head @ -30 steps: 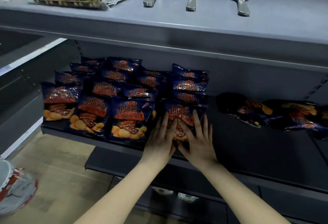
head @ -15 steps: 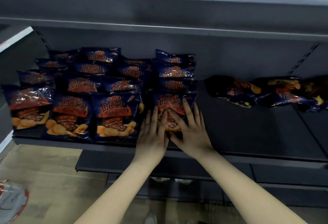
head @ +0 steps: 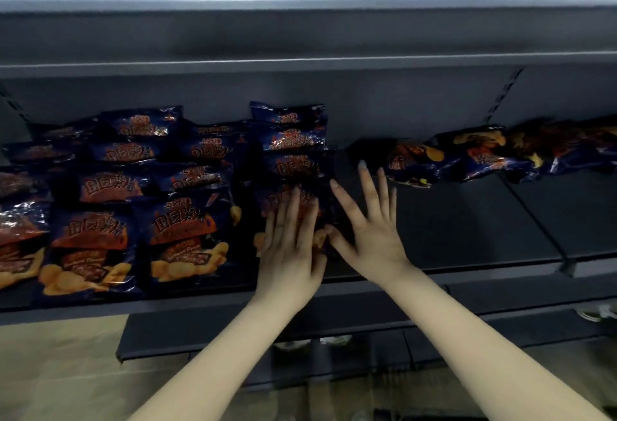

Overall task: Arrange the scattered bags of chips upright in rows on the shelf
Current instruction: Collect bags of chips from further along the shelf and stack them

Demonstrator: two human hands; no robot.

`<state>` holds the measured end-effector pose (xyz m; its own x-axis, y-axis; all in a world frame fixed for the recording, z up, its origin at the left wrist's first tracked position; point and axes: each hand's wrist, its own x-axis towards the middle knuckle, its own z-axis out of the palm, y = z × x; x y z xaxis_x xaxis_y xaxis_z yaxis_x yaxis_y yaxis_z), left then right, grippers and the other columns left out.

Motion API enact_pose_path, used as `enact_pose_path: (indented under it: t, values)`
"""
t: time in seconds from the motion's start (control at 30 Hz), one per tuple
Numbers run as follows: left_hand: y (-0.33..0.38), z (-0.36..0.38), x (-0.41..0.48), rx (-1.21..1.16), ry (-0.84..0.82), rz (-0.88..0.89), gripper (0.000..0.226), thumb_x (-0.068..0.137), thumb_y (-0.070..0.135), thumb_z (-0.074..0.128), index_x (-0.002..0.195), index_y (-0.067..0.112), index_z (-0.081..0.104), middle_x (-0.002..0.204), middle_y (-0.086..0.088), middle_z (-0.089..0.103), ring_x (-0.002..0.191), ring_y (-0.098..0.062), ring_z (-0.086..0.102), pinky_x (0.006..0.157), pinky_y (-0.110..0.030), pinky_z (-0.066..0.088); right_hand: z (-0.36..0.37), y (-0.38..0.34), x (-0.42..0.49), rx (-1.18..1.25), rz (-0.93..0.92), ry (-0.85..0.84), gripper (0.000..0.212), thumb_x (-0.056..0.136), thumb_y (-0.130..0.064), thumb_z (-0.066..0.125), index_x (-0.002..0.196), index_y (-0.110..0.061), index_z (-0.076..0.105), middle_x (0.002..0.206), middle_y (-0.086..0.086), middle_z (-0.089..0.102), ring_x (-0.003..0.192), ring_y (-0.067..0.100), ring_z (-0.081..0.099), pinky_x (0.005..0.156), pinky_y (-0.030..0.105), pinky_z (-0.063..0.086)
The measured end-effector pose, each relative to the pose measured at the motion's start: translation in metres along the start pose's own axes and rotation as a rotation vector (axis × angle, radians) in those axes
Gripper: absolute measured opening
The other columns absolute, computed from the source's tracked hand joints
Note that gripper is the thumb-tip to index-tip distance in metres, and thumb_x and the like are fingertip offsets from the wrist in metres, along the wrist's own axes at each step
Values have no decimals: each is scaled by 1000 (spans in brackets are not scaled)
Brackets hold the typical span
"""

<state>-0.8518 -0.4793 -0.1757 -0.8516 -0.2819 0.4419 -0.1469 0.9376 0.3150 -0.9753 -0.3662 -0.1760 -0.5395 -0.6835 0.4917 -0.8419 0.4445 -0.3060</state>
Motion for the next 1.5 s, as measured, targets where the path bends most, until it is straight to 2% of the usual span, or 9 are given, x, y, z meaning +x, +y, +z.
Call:
enact_pose_path:
  t: [0.13,0.37,0.53,0.7,0.8,0.93,1.17,1.4,1.5]
  values:
    - [33,9,27,-48,16,88,76,84,17,59,147,12,18,156,-13,4,144,-28,6,114,-45,5,-30,29,-8,-55,76,38,65,91,-49,41,148,-41,11,159,1,-12,144,34,-15,112,62,1]
    - [92,44,67,-37,-7,251,79,81,22,66,147,13,23,156,-16,15,143,-32,14,114,-48,13,-79,73,-41,-130,242,58,60,90,-48,42,146,-36,24,159,2,-5,145,35,-11,112,63,3]
    - [120,70,109,-24,-131,234,82,84,27,64,149,16,16,156,-13,15,143,-33,16,114,-47,25,-104,103,-63,-186,336,51,59,91,-41,54,145,-31,33,158,4,0,144,38,-9,112,63,4]
    - [132,87,148,23,-175,197,83,82,28,66,149,16,18,155,-15,17,141,-38,16,115,-48,20,-111,126,-79,-196,417,-47,55,94,-41,49,145,-32,33,159,2,5,142,28,-19,113,63,0]
    - [132,95,165,88,-218,166,85,83,32,66,149,19,14,156,-13,13,142,-38,12,114,-50,20,-108,135,-85,-192,474,-105,55,95,-44,45,147,-36,27,160,-1,-2,143,28,-20,114,60,-3]
    - [126,104,176,179,-301,163,68,87,38,59,145,21,28,155,-7,18,141,-36,12,112,-50,23,-104,137,-91,-182,504,-130,56,95,-44,44,147,-36,24,160,-3,-5,144,31,-15,113,59,-3]
    - [131,122,154,79,-206,257,29,87,20,62,116,18,63,141,-1,45,130,-22,38,102,-37,38,-99,141,-100,-184,532,-186,56,95,-42,44,147,-35,25,160,-2,-5,145,32,-13,114,60,2]
    - [119,109,142,-85,-87,269,25,86,16,66,108,6,64,125,-11,59,124,-25,51,87,-35,51,-91,137,-98,-158,514,-211,54,96,-42,42,147,-34,25,159,-2,-7,145,31,-13,114,58,0]
    - [114,93,141,-166,-26,244,26,83,17,70,104,3,65,121,-16,62,107,-32,62,70,-42,57,-85,131,-93,-103,487,-201,54,96,-42,42,147,-34,25,159,-3,-7,145,30,-13,114,56,0]
